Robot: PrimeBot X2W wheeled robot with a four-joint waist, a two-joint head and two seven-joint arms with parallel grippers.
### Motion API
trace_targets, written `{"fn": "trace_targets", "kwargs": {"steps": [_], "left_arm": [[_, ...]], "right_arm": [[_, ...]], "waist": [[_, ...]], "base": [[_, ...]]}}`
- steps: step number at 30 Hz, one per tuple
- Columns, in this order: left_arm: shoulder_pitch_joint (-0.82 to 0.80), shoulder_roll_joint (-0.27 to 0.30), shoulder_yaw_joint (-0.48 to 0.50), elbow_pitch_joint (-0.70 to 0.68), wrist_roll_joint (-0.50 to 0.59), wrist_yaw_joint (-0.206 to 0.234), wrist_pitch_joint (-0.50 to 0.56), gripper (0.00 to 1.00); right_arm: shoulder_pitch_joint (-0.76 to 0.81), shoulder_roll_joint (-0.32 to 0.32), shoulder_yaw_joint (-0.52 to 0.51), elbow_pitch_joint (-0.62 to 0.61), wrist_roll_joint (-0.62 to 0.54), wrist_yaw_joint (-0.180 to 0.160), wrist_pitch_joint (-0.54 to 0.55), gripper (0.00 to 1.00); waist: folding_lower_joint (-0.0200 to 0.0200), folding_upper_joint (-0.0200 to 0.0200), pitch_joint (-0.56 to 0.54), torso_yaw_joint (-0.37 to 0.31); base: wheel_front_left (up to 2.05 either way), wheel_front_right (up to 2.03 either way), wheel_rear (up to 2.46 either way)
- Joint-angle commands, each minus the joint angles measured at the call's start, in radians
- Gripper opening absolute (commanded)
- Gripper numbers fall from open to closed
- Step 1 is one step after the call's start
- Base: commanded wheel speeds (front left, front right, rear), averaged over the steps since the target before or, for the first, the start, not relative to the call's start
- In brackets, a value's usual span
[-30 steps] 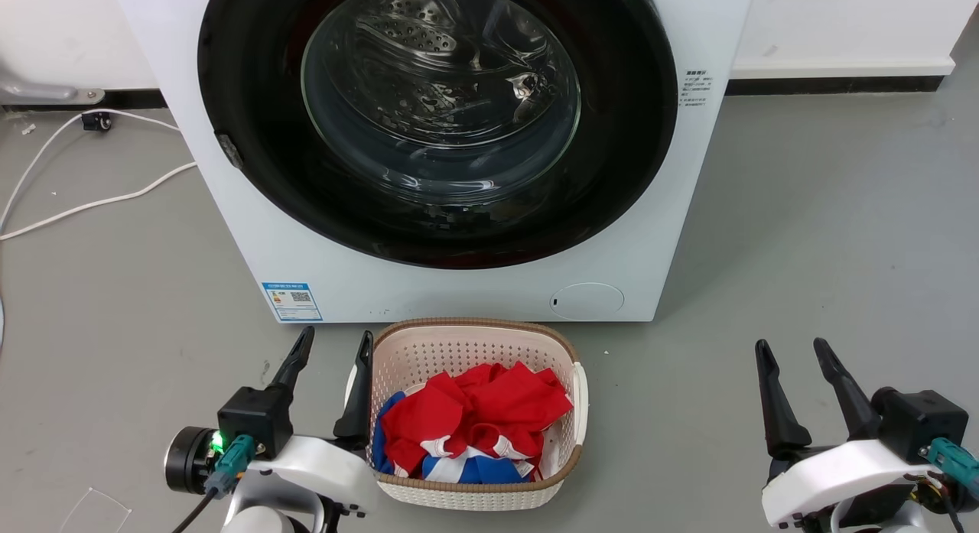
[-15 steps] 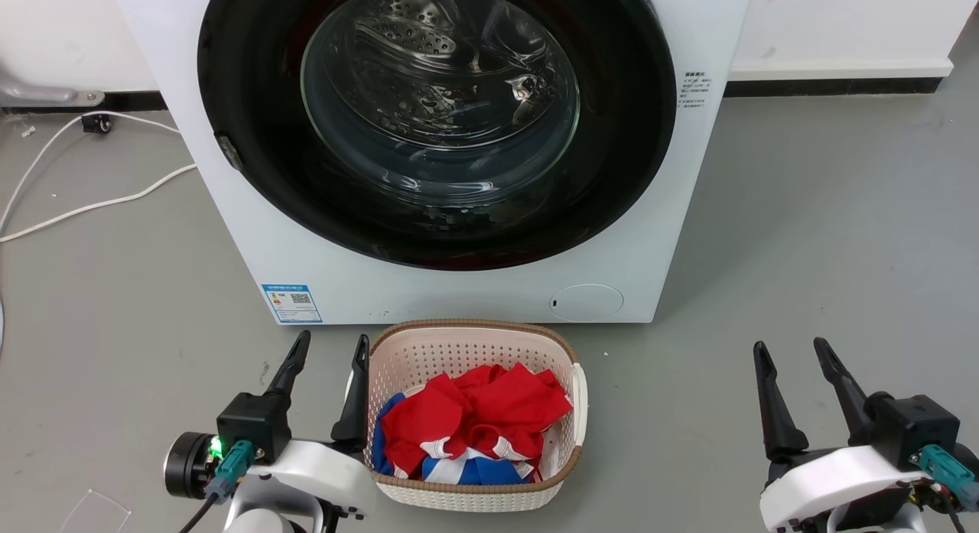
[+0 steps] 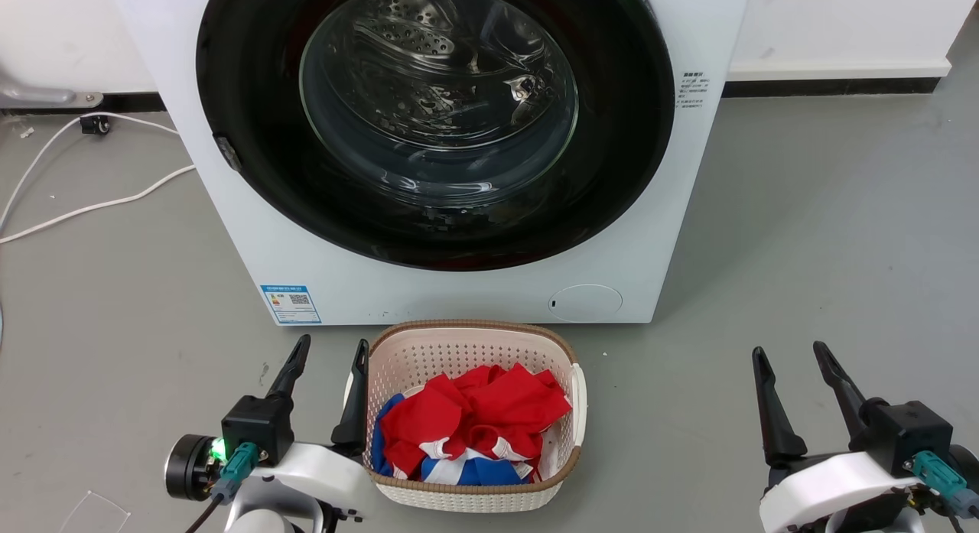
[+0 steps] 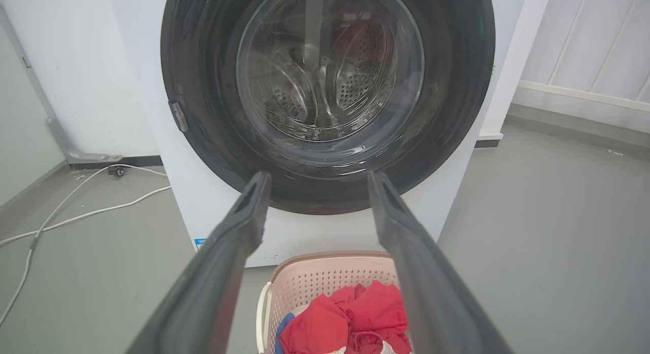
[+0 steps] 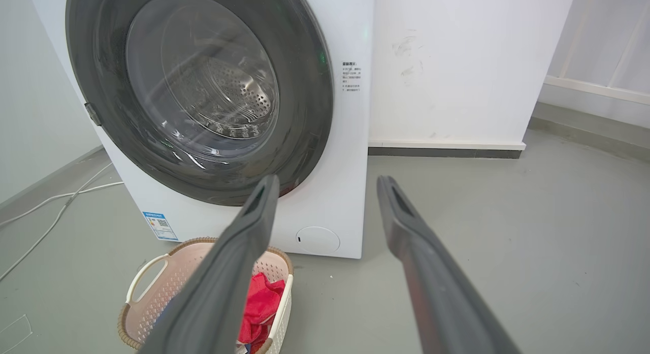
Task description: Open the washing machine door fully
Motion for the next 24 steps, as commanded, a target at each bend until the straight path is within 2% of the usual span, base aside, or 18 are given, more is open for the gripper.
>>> {"fn": "trace_targets", "kwargs": {"steps": [1,11,12,13,15,16,21,22,24], "left_arm": [[-0.008,-0.004,0.003,0.003,0.0,-0.004,-0.003,1.0],[-0.01,-0.011,0.013,0.02,-0.005,-0.011,-0.003,1.0],[-0.011,-0.011,0.014,0.021,-0.004,-0.011,-0.003,1.0],[-0.011,-0.011,0.014,0.022,-0.002,-0.011,-0.003,1.0],[-0.012,-0.011,0.015,0.023,0.001,-0.009,-0.003,1.0],[-0.011,-0.011,0.016,0.024,0.002,-0.008,-0.003,1.0],[-0.013,-0.007,0.018,0.026,0.005,-0.008,-0.003,1.0],[-0.013,-0.007,0.019,0.027,0.006,-0.008,-0.003,1.0],[-0.013,-0.006,0.019,0.028,0.009,-0.006,-0.003,1.0]], "right_arm": [[0.003,0.003,-0.001,0.002,0.002,0.0,-0.005,1.0],[-0.004,0.003,-0.005,0.02,0.025,0.0,-0.013,1.0],[-0.005,0.003,-0.006,0.02,0.027,0.0,-0.013,0.86],[-0.006,0.003,-0.005,0.022,0.029,0.0,-0.013,0.45],[-0.007,0.003,-0.007,0.024,0.038,0.0,-0.016,0.07],[-0.008,0.003,-0.006,0.025,0.033,0.0,-0.015,0.0],[-0.011,0.003,-0.009,0.031,0.067,0.0,-0.016,0.0],[-0.013,0.003,-0.014,0.034,0.085,0.0,-0.015,0.0],[-0.016,0.003,-0.024,0.048,0.203,0.0,-0.015,0.0]], "waist": [[-0.0001,0.0,0.0,0.0],[-0.0001,0.0,-0.001,0.0],[-0.0001,0.0,0.0,0.0],[-0.0001,0.0,0.0,0.0],[-0.0001,0.0,-0.001,0.0],[-0.0001,0.0,-0.001,0.0],[-0.0001,0.0,-0.001,0.0],[-0.0001,0.0,-0.001,0.0],[-0.0001,0.0,-0.002,0.001]], "base": [[0.0,0.0,0.0],[0.0,0.0,0.0],[0.0,0.0,0.0],[0.0,0.0,0.0],[0.0,0.0,0.0],[0.0,0.0,0.0],[0.0,0.0,0.0],[0.0,0.0,0.0],[0.0,0.0,0.0]]}}
